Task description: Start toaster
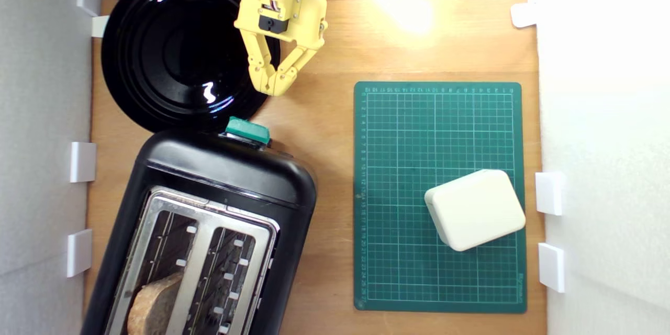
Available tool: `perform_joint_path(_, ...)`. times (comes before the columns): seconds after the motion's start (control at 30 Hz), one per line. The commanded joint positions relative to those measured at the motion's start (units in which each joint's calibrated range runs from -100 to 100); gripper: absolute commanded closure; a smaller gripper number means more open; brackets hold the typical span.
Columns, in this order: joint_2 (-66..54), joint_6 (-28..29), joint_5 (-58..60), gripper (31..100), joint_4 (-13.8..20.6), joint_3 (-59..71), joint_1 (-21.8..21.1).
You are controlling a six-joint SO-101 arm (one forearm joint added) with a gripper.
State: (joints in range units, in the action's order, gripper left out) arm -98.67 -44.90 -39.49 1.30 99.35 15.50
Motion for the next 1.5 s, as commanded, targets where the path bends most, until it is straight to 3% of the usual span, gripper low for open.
perform_joint_path(0.0, -0.17, -0.01, -0.21, 98.9, 0.29, 0.38, 0.29)
perform_joint_path(0.77, 1.25, 0.05, -0.3, 98.9, 0.29, -0.53, 0.14)
perform_joint_path(1.47, 39.63, 0.05, -0.55, 98.9, 0.39, -35.61, 1.01)
